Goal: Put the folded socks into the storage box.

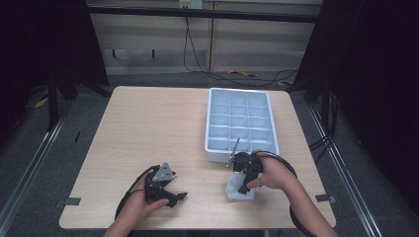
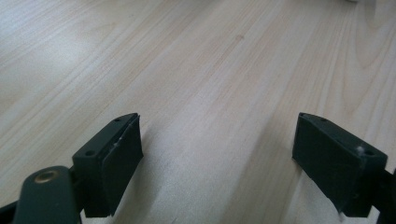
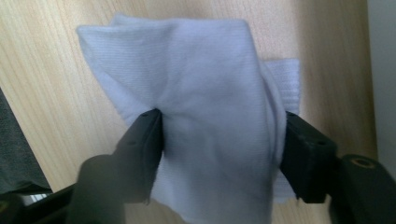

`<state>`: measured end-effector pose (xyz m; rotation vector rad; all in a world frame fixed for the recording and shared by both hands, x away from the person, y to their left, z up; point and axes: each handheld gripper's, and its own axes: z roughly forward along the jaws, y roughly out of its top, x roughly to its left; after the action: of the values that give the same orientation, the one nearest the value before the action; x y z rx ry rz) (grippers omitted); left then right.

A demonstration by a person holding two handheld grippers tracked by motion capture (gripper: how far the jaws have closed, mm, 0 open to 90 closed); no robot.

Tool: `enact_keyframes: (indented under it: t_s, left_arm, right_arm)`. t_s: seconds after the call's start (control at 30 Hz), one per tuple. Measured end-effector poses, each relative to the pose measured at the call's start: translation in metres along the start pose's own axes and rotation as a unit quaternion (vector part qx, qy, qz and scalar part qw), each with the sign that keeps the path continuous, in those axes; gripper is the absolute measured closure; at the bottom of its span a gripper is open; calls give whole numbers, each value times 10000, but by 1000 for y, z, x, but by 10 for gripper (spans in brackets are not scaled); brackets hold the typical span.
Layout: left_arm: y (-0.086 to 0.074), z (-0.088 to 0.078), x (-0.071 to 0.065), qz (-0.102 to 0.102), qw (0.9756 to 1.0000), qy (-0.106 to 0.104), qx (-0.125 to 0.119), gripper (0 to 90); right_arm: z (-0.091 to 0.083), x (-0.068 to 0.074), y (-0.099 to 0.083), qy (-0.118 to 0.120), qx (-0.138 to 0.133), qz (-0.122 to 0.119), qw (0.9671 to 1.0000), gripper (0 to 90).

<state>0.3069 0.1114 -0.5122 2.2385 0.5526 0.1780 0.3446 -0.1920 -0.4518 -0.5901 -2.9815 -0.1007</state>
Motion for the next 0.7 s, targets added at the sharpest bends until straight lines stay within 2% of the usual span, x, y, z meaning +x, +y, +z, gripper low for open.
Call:
enact_keyframes:
  t_s: [0.1, 0.13, 0.17, 0.2, 0.27, 0.33, 0.57, 0.6, 0.63, 0.67, 0.7]
  left_arm:
    - [0, 0, 0, 1, 10000, 1, 0, 157]
    - [0, 0, 0, -1, 10000, 1, -2, 157]
    - [0, 0, 0, 2, 10000, 1, 1, 157]
    - [0, 0, 0, 6, 10000, 0, -8, 157]
    - [0, 0, 0, 1, 10000, 1, 0, 157]
    - [0, 0, 0, 1, 10000, 0, 0, 157]
    - [0, 0, 0, 2, 10000, 1, 1, 157]
    - [0, 0, 0, 3, 10000, 0, 1, 157]
    - [0, 0, 0, 2, 10000, 1, 0, 157]
    - [0, 0, 0, 3, 10000, 1, 1, 157]
    - [0, 0, 0, 3, 10000, 1, 1, 157]
  right_arm:
    - [-1, -1, -1, 59, -9, 111, 9999, 453]
    - [-1, -1, -2, 169, -10, 202, 9997, 575]
    - [-1, -1, -2, 169, -10, 202, 9997, 575]
    - [-1, -2, -3, 278, -56, 202, 9994, 590]
    - [-2, -1, -5, 323, -104, 231, 9992, 662]
    - [-2, 0, -6, 354, -83, 219, 9991, 680]
    - [-3, 3, -4, 327, -5, 174, 9993, 679]
    - [-4, 4, -3, 206, -26, 108, 9997, 613]
    - [-4, 4, -3, 206, -26, 108, 9997, 613]
    - [-3, 5, -4, 63, -108, 100, 9999, 540]
    - [-3, 5, -4, 63, -108, 100, 9999, 540]
